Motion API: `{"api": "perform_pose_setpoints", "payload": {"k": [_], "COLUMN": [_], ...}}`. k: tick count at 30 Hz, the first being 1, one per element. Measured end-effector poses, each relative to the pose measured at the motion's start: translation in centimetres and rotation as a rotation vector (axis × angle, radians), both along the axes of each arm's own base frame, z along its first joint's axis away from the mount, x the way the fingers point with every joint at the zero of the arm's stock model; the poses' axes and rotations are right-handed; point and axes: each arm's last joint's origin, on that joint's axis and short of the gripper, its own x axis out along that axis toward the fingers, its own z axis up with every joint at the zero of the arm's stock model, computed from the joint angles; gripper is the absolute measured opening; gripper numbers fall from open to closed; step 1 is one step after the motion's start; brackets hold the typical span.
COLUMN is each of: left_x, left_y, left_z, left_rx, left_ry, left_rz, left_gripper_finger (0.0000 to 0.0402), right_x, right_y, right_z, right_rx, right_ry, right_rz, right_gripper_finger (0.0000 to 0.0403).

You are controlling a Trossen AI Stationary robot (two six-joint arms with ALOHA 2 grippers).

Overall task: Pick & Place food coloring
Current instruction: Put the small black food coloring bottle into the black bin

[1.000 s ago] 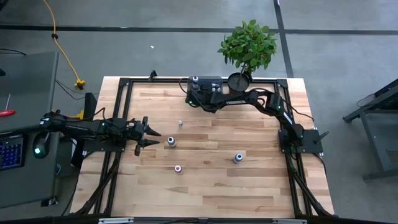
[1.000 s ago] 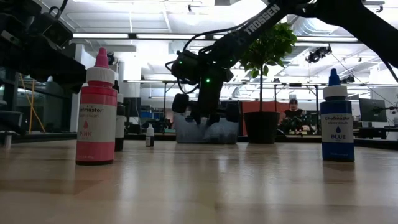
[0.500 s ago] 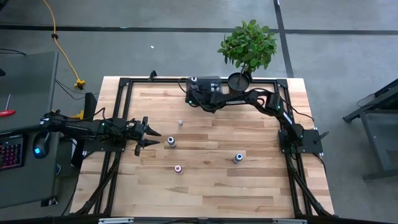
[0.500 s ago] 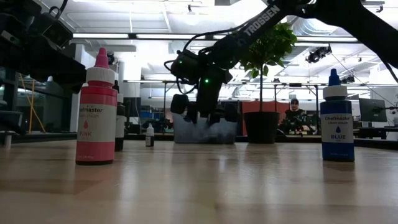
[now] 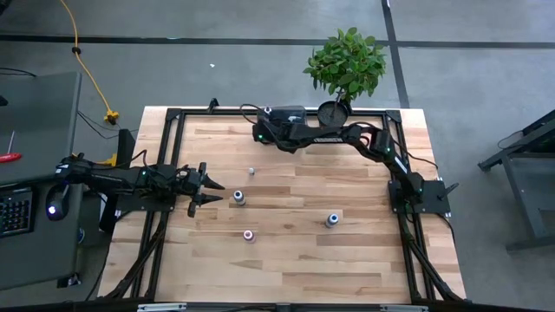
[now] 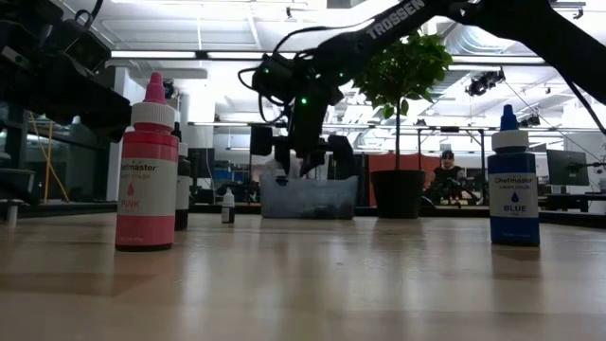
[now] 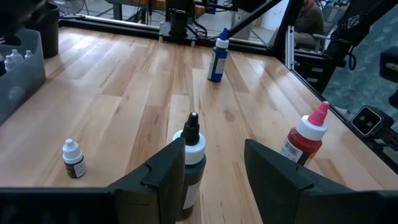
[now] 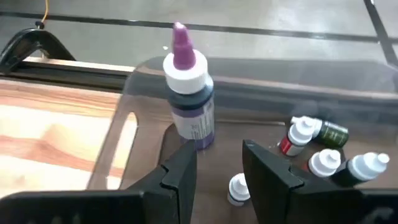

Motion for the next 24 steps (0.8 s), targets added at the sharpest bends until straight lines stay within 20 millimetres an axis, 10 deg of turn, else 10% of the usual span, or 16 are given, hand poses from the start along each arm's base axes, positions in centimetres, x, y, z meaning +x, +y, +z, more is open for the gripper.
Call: {"api": "perform_pose_setpoints", "payload": {"k": [12,24], "left_x": [0.0,0.0], "left_y": [0.0,0.0], "left_z": [0.0,0.0], "left_rx": [0.000,0.000], "left_ry": [0.000,0.000], "left_rz": [0.000,0.000], "left_gripper_finger": [0.0163,0.0163], "right_x": [1.1,1.0], "right_y": [2.2,7.9], "right_z": [6.1,15.5], "right_rx": [-0.097,-0.196], "right_ry": [0.263,0.518], "right_rz": [0.198,1.000], "right_gripper_finger": [0.0119,0.0119]}}
